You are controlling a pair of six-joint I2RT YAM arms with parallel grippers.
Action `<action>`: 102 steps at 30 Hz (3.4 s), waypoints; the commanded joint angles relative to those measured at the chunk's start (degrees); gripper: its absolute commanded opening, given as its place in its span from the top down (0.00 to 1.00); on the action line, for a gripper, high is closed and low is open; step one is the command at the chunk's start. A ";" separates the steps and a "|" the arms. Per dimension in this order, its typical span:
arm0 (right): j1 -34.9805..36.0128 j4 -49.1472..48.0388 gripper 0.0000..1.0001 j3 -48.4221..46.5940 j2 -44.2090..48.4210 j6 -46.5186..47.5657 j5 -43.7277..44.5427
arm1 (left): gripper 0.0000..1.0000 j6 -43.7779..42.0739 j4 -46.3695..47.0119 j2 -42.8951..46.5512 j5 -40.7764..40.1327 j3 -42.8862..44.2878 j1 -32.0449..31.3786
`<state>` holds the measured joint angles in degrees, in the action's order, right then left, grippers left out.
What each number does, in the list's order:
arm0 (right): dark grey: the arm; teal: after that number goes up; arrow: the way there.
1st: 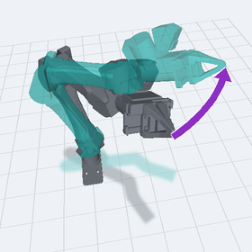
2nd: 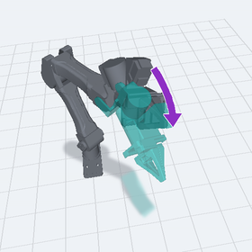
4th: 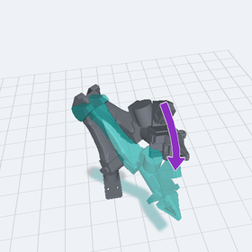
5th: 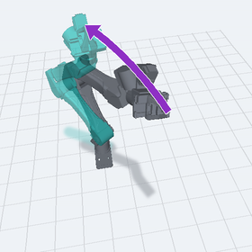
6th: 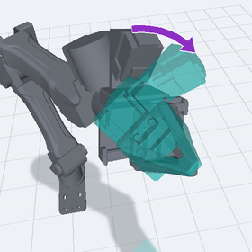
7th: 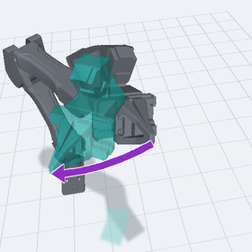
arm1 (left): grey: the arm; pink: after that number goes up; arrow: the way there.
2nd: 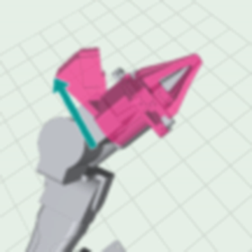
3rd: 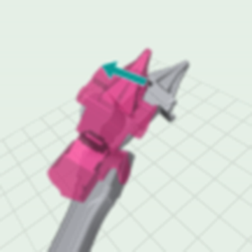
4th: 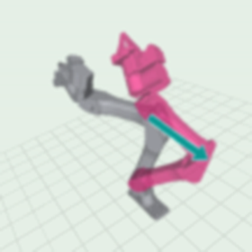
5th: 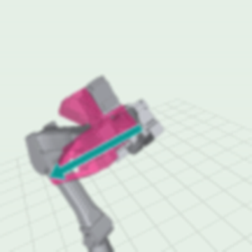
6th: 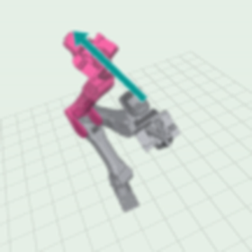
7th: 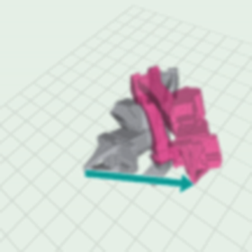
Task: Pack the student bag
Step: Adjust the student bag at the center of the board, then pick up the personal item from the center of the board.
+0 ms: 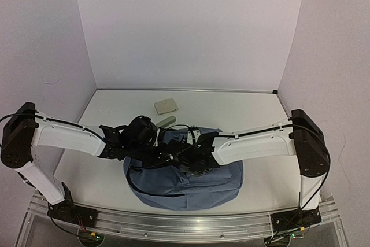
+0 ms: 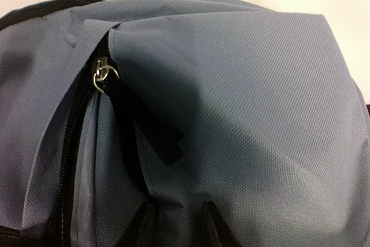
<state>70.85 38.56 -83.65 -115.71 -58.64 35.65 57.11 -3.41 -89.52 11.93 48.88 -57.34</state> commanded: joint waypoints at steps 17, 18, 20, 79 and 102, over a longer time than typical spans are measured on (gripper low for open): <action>-3.52 10.68 1.00 6.18 24.02 -5.22 14.14 | 1.00 3.53 -8.34 3.55 -14.13 -0.17 0.43; -3.98 11.17 1.00 7.08 24.35 -5.65 14.14 | 1.00 4.20 -8.32 4.07 -14.87 -0.78 0.56; -4.79 11.74 1.00 9.07 25.02 -6.44 13.88 | 1.00 5.51 -7.62 5.48 -15.79 -2.58 1.12; -6.65 -3.86 1.00 23.32 36.53 2.72 -3.36 | 0.94 -7.61 -8.72 -0.81 0.49 7.30 2.67; -6.59 -12.61 1.00 23.27 33.62 6.78 -12.71 | 0.20 -13.80 -6.24 -1.99 9.57 22.97 29.94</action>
<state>64.58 26.89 -59.40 -81.28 -52.55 22.89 43.23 -14.82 -85.79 17.89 70.15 -30.55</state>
